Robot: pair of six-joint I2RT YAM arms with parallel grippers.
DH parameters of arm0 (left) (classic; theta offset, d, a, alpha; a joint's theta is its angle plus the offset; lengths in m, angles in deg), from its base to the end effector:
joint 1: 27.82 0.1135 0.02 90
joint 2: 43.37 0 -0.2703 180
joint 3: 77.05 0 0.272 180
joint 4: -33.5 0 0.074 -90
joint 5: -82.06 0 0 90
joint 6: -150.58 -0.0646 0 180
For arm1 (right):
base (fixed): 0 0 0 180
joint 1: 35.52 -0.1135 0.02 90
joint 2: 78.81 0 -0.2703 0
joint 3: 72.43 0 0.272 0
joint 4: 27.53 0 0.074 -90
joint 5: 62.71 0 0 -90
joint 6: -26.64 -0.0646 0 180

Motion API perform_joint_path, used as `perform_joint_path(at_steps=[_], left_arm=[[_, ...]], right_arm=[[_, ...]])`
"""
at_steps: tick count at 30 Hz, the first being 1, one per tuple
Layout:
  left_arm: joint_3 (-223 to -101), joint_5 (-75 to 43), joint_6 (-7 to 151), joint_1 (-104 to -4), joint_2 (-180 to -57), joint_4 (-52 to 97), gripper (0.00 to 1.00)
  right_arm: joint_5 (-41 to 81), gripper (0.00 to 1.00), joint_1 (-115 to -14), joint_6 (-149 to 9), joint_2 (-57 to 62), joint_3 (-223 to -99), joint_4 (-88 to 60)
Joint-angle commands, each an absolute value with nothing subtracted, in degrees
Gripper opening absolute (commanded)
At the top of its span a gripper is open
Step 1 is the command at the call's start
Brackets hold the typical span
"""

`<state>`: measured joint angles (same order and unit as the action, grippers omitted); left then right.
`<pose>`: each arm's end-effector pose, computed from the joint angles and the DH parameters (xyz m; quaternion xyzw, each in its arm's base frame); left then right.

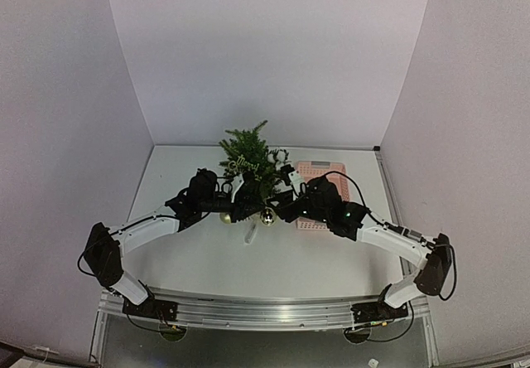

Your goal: Decorate the small christmas tree

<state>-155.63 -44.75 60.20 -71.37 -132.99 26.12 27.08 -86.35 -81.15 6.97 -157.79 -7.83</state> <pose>0.2665 -0.3067 0.2920 0.4591 0.6447 -0.4423 0.4218 0.2539 0.3120 0.3334 -0.2341 0.7856 0.3241 0.4722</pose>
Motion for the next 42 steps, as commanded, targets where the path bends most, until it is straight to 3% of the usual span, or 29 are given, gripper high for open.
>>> perform_joint_path(at_steps=[1, 18, 26, 31, 36, 42], left_arm=[[-155.7, -45.9, 59.1, -71.3, -130.5, 26.6, 0.36], [-154.7, -46.8, 56.8, -71.2, -127.9, 24.2, 0.60], [-153.4, -48.7, 55.5, -71.1, -124.9, 23.8, 0.75], [-153.0, -51.4, 57.3, -70.0, -123.9, 23.8, 0.85], [-153.4, -56.1, 59.8, -67.7, -122.8, 23.9, 0.89], [-155.9, -58.8, 62.4, -62.5, -121.6, 20.6, 0.91]], right_arm=[[26.5, 0.41, -86.7, -80.0, 5.0, -160.1, -8.4], [27.2, 0.43, -86.7, -80.0, 4.4, -160.6, -8.2], [34.0, 0.51, -85.5, -83.0, 1.0, -161.4, -4.7], [41.8, 0.59, -81.7, -87.5, -0.8, -164.1, 8.0], [41.8, 0.65, -70.5, -95.6, -3.5, -164.2, 18.9], [37.9, 0.67, -62.2, -93.9, 8.7, -172.1, 37.0]])
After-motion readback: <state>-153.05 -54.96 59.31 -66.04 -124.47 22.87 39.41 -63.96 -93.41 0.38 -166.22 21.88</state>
